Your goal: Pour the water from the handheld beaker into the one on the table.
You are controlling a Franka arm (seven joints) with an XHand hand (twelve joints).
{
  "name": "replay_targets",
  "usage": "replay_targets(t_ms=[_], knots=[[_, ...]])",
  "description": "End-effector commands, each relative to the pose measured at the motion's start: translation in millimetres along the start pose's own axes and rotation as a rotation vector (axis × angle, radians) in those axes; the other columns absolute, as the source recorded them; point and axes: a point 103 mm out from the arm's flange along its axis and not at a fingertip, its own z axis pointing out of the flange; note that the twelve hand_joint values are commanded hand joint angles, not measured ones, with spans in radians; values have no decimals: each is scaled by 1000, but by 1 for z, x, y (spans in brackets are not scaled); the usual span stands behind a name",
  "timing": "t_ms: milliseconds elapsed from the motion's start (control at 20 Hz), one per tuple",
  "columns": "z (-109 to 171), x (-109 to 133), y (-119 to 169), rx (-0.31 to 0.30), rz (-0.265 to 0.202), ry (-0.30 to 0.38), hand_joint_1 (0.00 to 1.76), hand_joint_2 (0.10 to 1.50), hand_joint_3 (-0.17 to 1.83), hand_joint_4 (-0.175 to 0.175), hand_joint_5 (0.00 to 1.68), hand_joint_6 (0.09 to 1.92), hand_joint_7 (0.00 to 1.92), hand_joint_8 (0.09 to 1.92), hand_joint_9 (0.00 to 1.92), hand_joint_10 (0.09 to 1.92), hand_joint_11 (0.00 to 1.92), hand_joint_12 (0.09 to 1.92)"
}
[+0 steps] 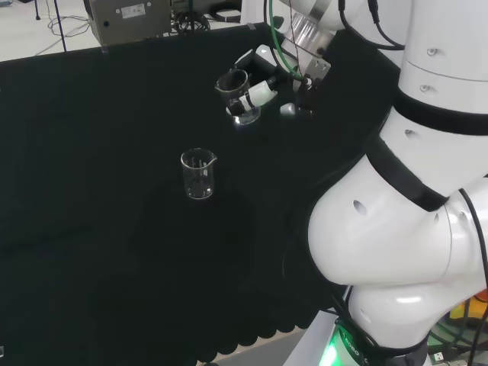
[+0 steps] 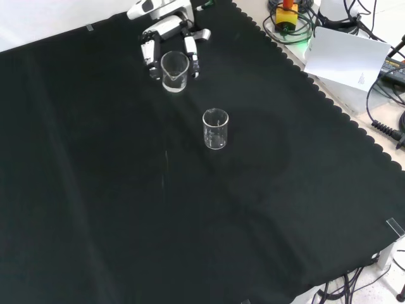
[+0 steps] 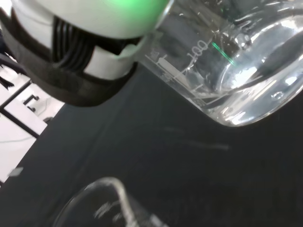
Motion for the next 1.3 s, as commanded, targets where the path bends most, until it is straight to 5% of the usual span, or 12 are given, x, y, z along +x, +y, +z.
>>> replay_targets(t_ms=[50,600,1300], knots=[[9,31,-36,79,26,-6,1433,649,543,-175,1391,363,1360,467,1620,87,1371,624],[40,55,-35,306,43,-178,1326,645,595,-175,1377,421,1432,392,1760,87,1384,619],[47,58,-24,463,90,-373,1325,640,606,-175,1373,432,1433,393,1769,87,1385,617]])
